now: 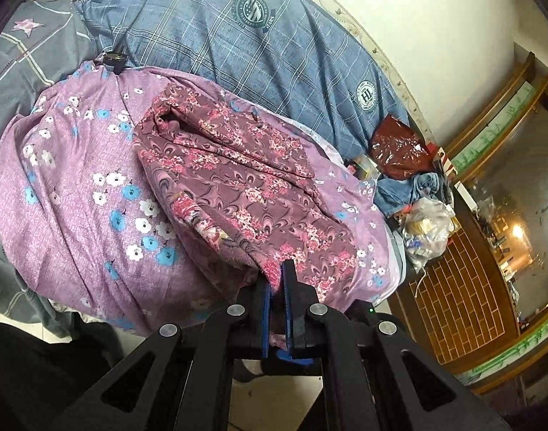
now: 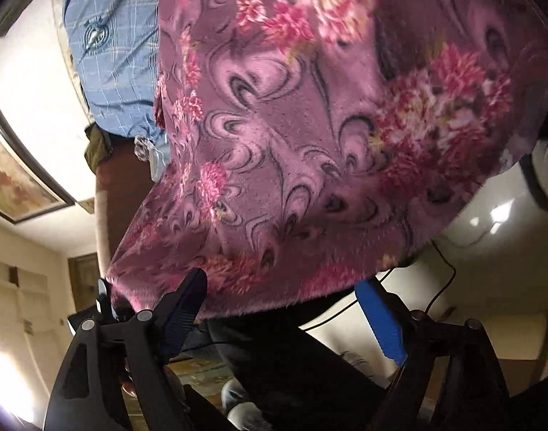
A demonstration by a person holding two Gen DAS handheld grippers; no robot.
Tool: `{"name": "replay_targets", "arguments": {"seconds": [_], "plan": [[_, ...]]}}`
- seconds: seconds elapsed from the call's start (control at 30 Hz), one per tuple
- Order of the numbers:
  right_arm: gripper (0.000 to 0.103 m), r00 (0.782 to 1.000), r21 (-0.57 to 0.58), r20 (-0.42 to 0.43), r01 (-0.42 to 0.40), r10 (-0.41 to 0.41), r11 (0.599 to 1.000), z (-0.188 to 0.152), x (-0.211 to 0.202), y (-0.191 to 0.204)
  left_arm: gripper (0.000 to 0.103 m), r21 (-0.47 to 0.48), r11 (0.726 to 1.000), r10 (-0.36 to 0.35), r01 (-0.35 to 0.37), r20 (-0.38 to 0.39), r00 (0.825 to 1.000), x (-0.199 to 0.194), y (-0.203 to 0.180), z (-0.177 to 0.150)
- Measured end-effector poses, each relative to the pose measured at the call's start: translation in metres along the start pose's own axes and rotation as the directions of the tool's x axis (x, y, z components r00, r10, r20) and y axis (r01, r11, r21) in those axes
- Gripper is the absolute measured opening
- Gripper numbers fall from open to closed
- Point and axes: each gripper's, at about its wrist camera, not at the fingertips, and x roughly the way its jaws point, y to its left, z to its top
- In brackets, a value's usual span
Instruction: Fold small clothes
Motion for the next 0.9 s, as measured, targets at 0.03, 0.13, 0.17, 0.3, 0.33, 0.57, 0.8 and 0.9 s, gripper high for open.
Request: {"name": "replay_targets", "arguments": {"seconds": [0.03, 0.13, 0.17, 0.3, 0.33, 0.57, 0.8, 0.9], "plan": [[0.087, 1.000, 0.012, 0.022, -0.012, 0.012, 1.000, 0.002, 0.000, -0.001, 0.003, -0.004, 1.000, -0.001, 0.001, -0.002, 1.000, 0.001, 0.001, 0.000], [0.087, 0.994, 0.059, 0.102, -0.034, 0.028, 0.998, 0.010, -0.004, -0.009, 0.003, -0.008, 1.000, 0.002, -0.002, 0.002, 1.000, 0.002, 0.000, 0.001], [0.087, 0.991, 0.081, 0.133, -0.044, 0.033, 0.996, 0.013, -0.008, -0.016, 0.003, -0.008, 1.000, 0.005, -0.005, 0.003, 1.000, 0.003, 0.001, 0.002], [0.086, 0.960, 0.158, 0.279, -0.064, 0.018, 0.985, 0.022, -0.032, -0.032, 0.003, -0.012, 1.000, 0.017, -0.017, 0.014, 1.000, 0.001, 0.003, 0.004], [0.084, 0.955, 0.164, 0.297, -0.063, 0.012, 0.984, 0.024, -0.036, -0.034, 0.003, -0.015, 1.000, 0.018, -0.017, 0.014, 1.000, 0.000, 0.004, 0.004], [0.015, 0.929, -0.026, 0.361, 0.102, -0.086, 0.994, 0.016, -0.056, 0.008, 0.003, -0.023, 1.000, 0.020, -0.019, 0.043, 0.999, -0.015, 0.012, 0.010], [0.009, 0.862, -0.288, 0.507, 0.187, -0.016, 0.939, 0.010, -0.097, 0.104, 0.003, -0.008, 1.000, 0.005, -0.005, 0.100, 0.995, -0.038, 0.021, 0.032], [0.009, 0.845, -0.369, 0.535, 0.223, 0.010, 0.902, 0.015, -0.097, 0.151, 0.003, 0.014, 1.000, 0.003, -0.005, 0.130, 0.992, -0.045, 0.022, 0.049]]}}
